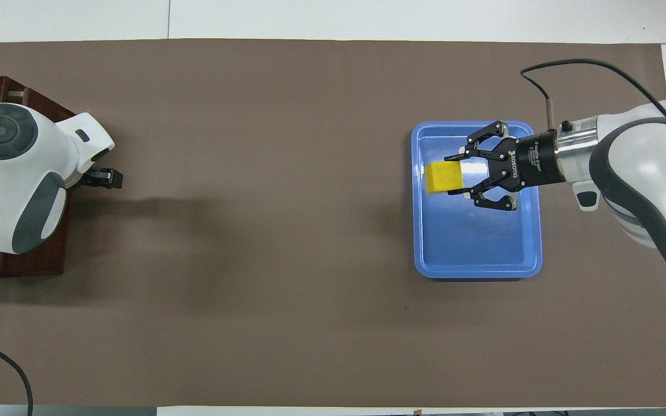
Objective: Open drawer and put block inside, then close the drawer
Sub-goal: 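Lift the yellow block with the right gripper while the left gripper pulls the drawer open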
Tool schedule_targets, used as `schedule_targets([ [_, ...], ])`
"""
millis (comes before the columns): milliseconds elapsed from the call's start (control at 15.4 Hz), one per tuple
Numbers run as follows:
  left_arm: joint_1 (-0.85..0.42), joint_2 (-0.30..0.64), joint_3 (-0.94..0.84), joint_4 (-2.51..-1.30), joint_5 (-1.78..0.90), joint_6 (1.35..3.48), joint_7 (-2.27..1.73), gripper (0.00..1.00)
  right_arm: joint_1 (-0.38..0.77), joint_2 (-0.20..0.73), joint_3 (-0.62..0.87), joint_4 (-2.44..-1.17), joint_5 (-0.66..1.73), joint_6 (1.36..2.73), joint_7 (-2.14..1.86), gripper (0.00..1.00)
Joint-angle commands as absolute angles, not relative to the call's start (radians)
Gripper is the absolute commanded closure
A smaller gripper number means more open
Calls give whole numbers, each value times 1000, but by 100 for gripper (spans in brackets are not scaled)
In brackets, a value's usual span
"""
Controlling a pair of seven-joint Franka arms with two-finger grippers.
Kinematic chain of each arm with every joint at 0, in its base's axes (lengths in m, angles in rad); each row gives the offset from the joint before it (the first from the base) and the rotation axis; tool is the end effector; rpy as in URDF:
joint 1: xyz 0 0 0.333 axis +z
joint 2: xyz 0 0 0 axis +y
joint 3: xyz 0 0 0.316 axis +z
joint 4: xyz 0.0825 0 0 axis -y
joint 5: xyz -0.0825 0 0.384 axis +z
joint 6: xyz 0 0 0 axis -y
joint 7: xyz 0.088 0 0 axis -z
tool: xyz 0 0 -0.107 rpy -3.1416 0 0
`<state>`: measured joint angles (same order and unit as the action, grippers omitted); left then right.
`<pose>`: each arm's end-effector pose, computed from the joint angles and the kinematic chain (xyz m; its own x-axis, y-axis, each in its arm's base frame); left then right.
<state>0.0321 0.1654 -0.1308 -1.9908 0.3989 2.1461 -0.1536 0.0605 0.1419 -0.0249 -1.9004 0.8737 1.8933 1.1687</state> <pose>0.5866 -0.0396 0.3830 0.9864 -0.1640 0.0072 -0.1539 -0.9393 -0.3067 0.5866 0.0779 0.4377 0.0710 -0.6863 -0.7238 -0.9973 -0.0635 -0.0376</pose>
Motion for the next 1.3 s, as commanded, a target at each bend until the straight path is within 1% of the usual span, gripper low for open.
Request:
schedule_targets([
  [0,8,181,-137,-1982,353,2161,-141,0,51,147,-23,-1806,824,1818,1238,100],
  [195,-9,183,-137,-1979,333,2157,-143,0,52,147,-23,-1726,796,1767,1319,100],
  [456,-38,186,-137,-1970,307,2148,-147,0,55,146,-20,-1674,796,1740,1451,100],
  [1237,-124,179,-137,-1954,304,2094,-149,0,107,146,-17,-1671,793,1752,1496,100],
])
